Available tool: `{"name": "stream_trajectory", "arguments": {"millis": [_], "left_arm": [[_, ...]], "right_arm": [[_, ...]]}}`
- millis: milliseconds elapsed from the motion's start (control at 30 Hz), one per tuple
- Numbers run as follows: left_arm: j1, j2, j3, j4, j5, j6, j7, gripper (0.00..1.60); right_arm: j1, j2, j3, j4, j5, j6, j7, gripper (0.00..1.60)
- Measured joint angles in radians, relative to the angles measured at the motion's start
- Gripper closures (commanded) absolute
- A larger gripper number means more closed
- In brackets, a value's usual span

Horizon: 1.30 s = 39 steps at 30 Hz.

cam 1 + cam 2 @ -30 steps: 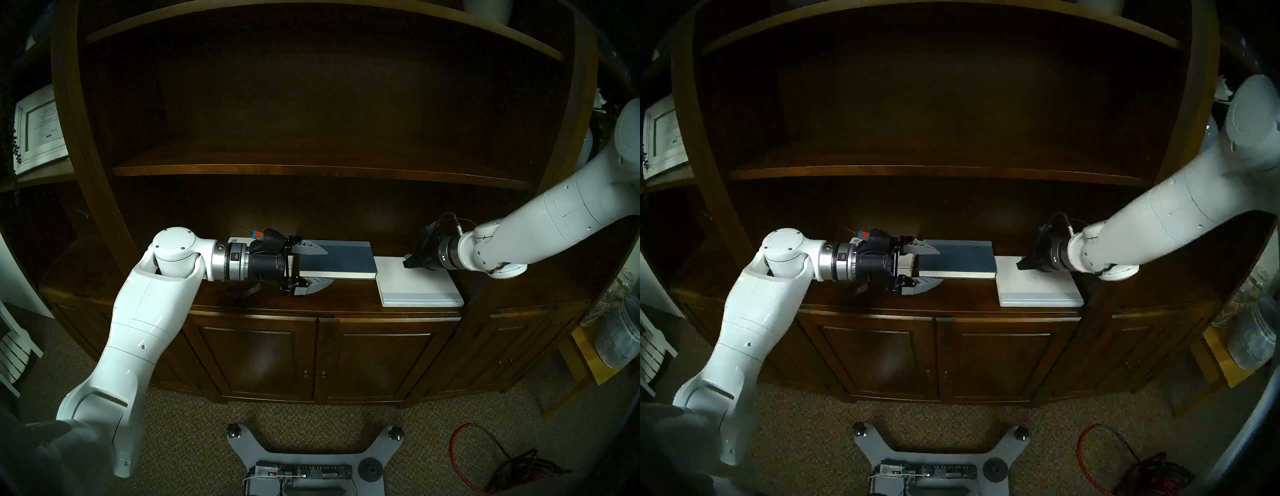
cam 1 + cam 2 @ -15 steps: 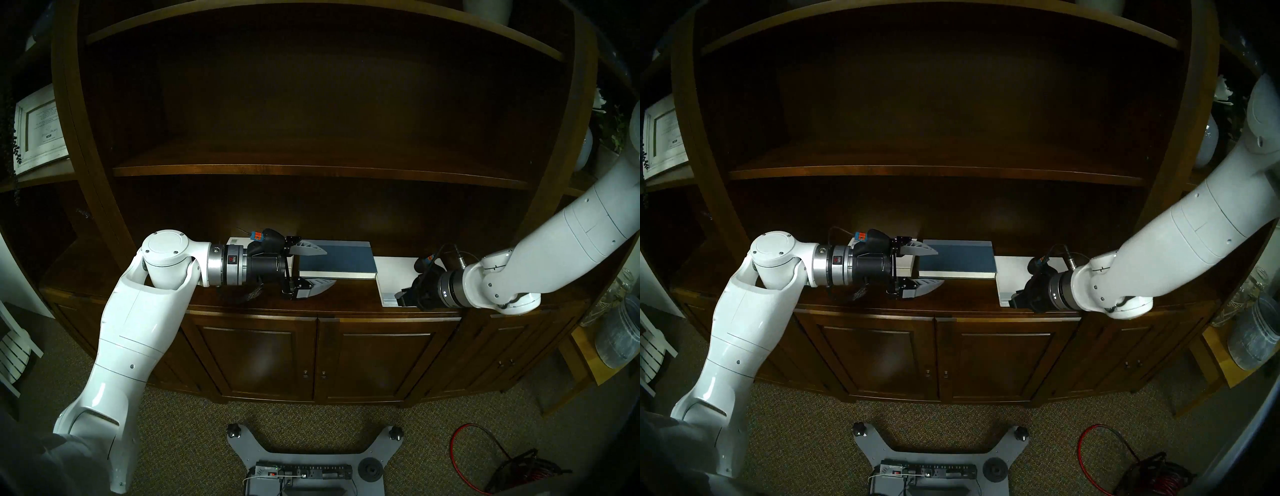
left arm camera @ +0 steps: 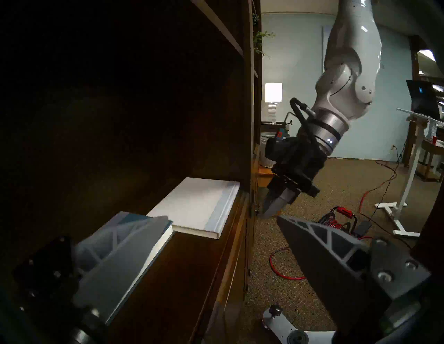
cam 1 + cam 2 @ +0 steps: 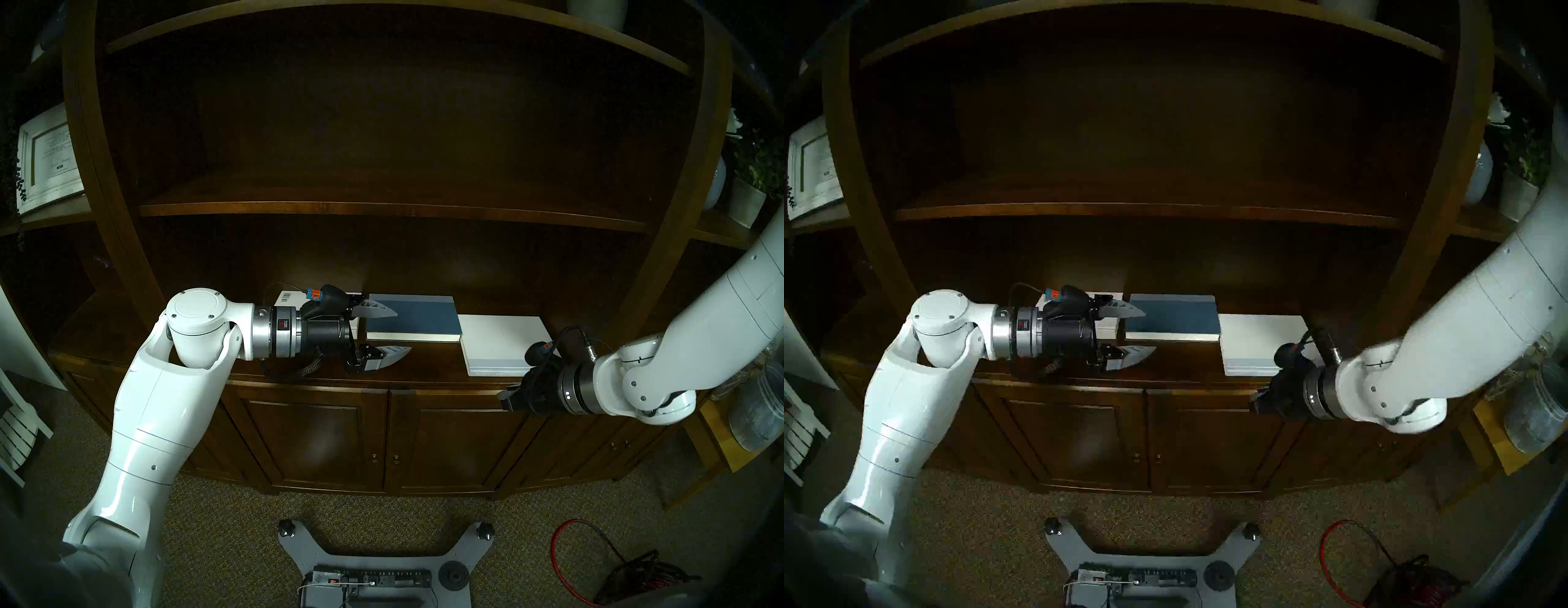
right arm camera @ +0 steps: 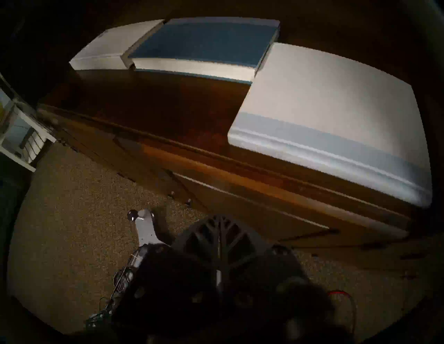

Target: Close the books and align them horizontally on the shelf

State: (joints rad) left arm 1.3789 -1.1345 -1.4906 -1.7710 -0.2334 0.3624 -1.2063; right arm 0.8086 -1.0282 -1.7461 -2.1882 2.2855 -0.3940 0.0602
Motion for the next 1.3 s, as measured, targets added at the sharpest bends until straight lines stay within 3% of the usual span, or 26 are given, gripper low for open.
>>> {"name": "stream_trajectory", "arguments": {"millis": [533, 800, 867, 900, 1300], "left_arm": [[0.08, -0.009, -0.044, -0.143, 0.02, 0.116, 0.108, 0.0], [0.141, -0.027, -0.075, -0.252, 0.05, 0.237, 0.217, 0.0], [0.154, -0.033, -0.08, -0.276, 0.061, 0.267, 0.243, 0.0], [0.16, -0.036, -0.082, -0.287, 0.065, 0.28, 0.254, 0.0], [0.202, -0.069, -0.089, -0.361, 0.102, 0.38, 0.335, 0.0]], "right_arm": [[0.132, -0.042, -0.155, -0.151, -0.038, -0.163, -0.052, 1.6], [0.204, -0.069, -0.241, -0.174, -0.075, -0.258, -0.062, 1.6], [0.212, -0.069, -0.254, -0.167, -0.085, -0.269, -0.053, 1.6], [0.214, -0.067, -0.258, -0.161, -0.09, -0.273, -0.046, 1.29], [0.215, -0.008, -0.283, -0.082, -0.125, -0.286, 0.097, 1.29]]}}
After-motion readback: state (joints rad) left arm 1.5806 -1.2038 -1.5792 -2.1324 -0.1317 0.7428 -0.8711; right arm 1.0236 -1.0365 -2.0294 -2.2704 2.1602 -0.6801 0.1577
